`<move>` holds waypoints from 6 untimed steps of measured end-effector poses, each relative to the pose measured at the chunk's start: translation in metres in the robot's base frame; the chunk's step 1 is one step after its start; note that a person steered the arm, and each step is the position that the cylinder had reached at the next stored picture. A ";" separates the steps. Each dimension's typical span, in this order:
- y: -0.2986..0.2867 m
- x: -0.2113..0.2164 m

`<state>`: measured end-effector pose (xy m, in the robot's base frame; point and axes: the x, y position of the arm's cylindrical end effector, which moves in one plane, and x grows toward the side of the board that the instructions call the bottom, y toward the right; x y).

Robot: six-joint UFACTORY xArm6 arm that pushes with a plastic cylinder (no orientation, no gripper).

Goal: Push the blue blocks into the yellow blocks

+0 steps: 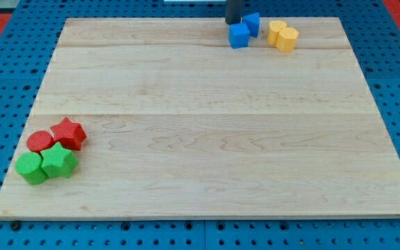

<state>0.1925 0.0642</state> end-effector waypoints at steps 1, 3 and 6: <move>0.017 0.004; -0.030 0.002; 0.037 0.036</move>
<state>0.2289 0.1007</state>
